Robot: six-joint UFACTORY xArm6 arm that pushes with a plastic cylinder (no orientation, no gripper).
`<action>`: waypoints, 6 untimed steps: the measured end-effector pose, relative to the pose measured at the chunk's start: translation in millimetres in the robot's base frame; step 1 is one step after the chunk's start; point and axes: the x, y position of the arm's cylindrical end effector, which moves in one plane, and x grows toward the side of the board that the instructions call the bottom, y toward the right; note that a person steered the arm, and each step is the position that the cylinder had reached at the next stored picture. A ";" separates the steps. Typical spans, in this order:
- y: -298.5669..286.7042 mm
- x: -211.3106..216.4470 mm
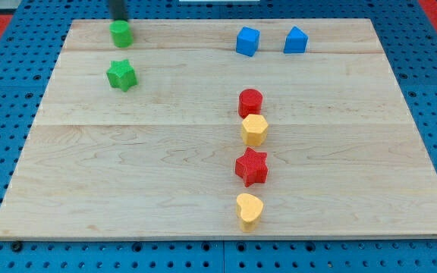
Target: Slide the green circle a bit down
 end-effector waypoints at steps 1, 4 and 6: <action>-6.9 48.6; -1.2 6.6; -42.6 78.5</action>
